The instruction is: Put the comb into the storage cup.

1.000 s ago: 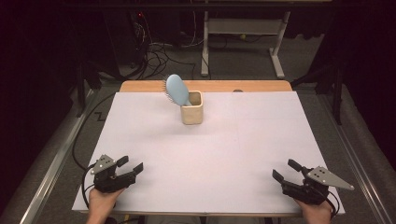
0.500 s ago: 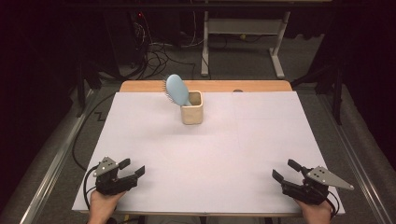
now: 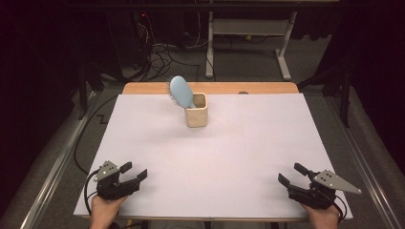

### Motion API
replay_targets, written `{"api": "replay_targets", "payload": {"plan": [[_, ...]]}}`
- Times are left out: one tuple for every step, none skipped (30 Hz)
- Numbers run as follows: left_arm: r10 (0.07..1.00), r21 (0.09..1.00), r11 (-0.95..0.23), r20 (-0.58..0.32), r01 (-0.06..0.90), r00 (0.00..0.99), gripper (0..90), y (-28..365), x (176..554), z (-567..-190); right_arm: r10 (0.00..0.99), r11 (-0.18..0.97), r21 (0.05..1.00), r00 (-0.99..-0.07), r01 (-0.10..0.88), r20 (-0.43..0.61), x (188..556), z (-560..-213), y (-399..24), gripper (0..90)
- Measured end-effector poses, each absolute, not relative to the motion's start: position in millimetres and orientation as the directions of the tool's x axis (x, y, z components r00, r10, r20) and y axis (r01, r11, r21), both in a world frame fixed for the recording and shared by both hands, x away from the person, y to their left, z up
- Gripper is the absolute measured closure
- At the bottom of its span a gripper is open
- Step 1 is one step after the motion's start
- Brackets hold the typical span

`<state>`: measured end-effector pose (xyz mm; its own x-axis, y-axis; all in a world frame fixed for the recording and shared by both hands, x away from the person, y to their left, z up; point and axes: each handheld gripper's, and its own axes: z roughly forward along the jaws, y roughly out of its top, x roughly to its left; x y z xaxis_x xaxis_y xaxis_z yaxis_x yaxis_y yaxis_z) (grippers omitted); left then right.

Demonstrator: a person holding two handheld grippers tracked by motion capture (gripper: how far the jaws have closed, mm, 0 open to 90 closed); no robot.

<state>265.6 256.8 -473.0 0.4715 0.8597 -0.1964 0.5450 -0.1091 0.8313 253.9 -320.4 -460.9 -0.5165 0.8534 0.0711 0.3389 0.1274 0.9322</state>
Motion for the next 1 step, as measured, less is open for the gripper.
{"api": "replay_targets", "payload": {"plan": [[0.86,0.832,-0.11,-0.196,0.544,0.472,28.3,256.8,265.6,-472.8,0.854,0.126,0.933,-0.515,0.338,0.071,253.7,-460.8,-320.4,25.8]]}}
